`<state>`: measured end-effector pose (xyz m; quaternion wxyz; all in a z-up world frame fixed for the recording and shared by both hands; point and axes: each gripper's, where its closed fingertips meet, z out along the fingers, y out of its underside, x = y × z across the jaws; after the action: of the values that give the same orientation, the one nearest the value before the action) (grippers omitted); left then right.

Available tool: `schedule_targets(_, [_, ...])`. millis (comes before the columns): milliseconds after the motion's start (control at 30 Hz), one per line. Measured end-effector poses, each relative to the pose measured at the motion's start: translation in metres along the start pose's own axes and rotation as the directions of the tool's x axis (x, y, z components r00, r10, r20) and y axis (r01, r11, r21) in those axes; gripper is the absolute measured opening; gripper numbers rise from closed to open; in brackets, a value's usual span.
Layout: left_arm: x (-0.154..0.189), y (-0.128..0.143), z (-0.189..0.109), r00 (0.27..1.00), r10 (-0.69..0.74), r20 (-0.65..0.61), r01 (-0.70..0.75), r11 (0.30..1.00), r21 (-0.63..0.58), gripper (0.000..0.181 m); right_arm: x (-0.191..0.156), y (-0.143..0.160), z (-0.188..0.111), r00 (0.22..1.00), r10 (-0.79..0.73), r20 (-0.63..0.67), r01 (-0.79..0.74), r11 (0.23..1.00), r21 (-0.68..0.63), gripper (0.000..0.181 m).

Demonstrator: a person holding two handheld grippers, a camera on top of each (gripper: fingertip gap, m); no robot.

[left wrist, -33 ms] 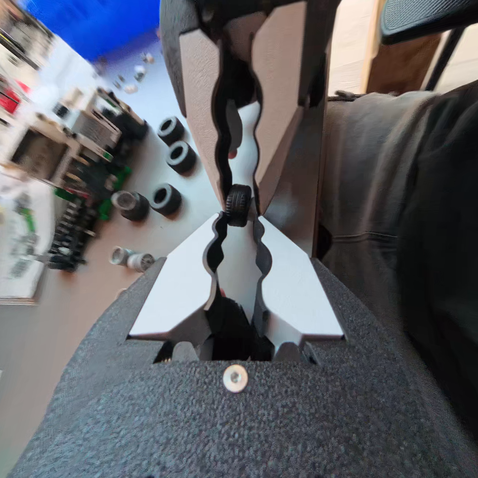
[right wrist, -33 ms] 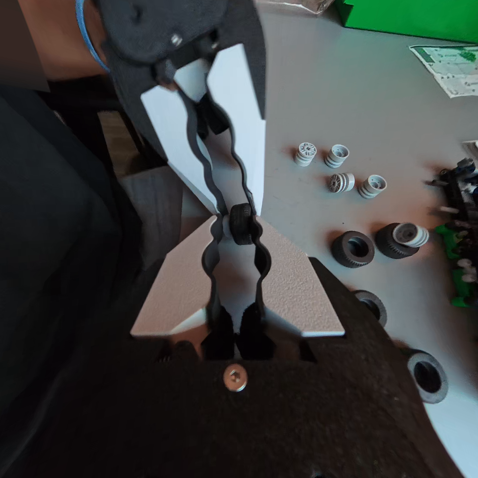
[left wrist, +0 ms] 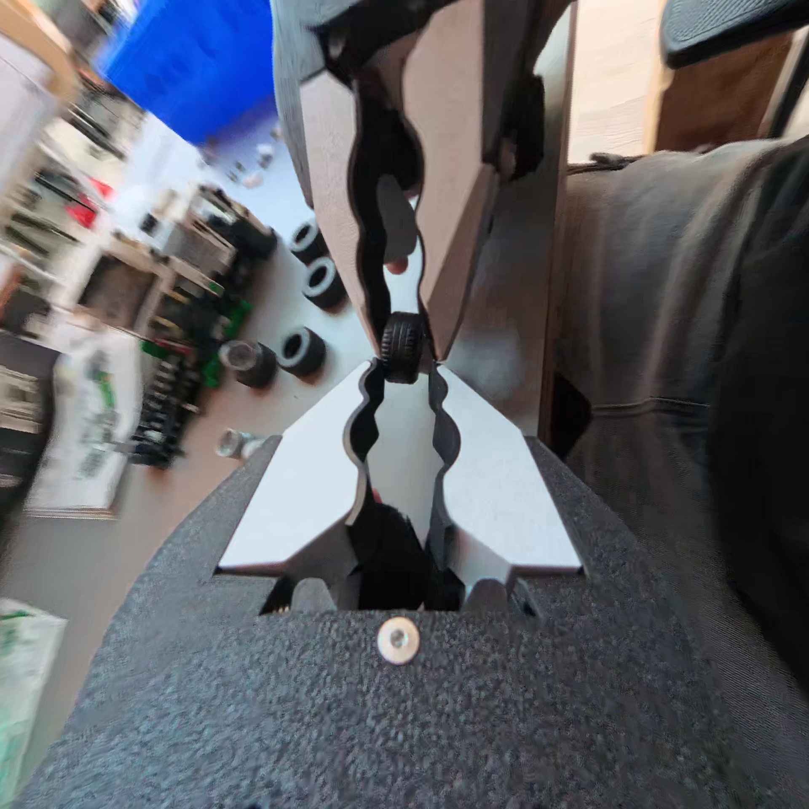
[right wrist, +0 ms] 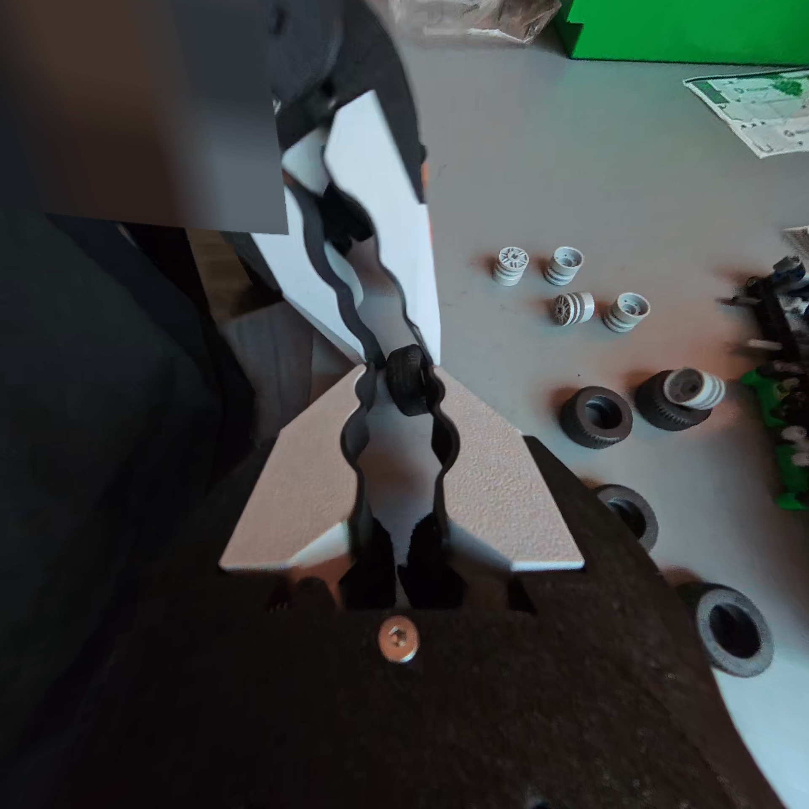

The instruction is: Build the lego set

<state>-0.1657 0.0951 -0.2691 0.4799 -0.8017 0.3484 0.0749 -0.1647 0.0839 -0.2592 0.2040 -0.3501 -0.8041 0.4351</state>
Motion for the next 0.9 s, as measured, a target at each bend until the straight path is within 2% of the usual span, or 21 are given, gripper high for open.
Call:
schedule_targets(67, [-0.011,-0.011,-0.004,0.968,0.181,0.171,-0.187,0.982,0.021,0.02,-0.001,-0.011,-0.012,0.985,0.143,0.1,-0.152,0.984,0.097,0.037])
schedule_targets(100, [-0.016,-0.015,-0.005,0.922,0.29,0.257,-0.301,0.954,0.002,0.02,-0.002,-0.017,-0.018,0.96,0.22,0.174,-0.245,0.96,0.137,0.042])
schedule_targets(167, [-0.02,-0.017,-0.005,0.81,0.45,0.376,-0.463,0.884,-0.061,0.02,0.003,-0.019,-0.026,0.907,0.332,0.258,-0.377,0.915,0.146,0.04])
schedule_targets(233, [-0.022,-0.014,-0.003,0.735,0.535,0.417,-0.53,0.837,-0.138,0.019,0.01,-0.013,-0.027,0.887,0.387,0.253,-0.426,0.897,0.12,0.036])
schedule_targets(300, [-0.023,-0.014,-0.002,0.704,0.568,0.426,-0.557,0.814,-0.165,0.019,0.016,-0.006,-0.025,0.886,0.411,0.214,-0.438,0.893,0.099,0.034])
schedule_targets(500, [-0.017,-0.013,0.004,0.714,0.577,0.397,-0.554,0.812,-0.184,0.02,0.013,0.002,-0.015,0.895,0.411,0.175,-0.422,0.906,0.027,0.03])
schedule_targets(633, [-0.011,-0.003,0.014,0.782,0.535,0.322,-0.494,0.845,-0.204,0.021,0.014,0.015,-0.007,0.937,0.34,0.081,-0.337,0.94,-0.047,0.031])
schedule_targets(800, [-0.005,0.003,0.008,0.915,0.353,0.195,-0.331,0.933,-0.139,0.031,0.02,0.023,-0.006,0.973,0.229,-0.013,-0.229,0.969,-0.091,0.031])
schedule_targets(867, [-0.003,0.004,0.001,0.971,0.21,0.114,-0.201,0.976,-0.087,0.042,0.018,0.024,-0.006,0.988,0.153,-0.019,-0.154,0.983,-0.102,0.031])
schedule_targets(900, [-0.001,0.001,-0.001,0.994,0.094,0.05,-0.092,0.995,-0.045,0.047,0.016,0.024,-0.006,0.993,0.118,-0.025,-0.12,0.987,-0.11,0.031])
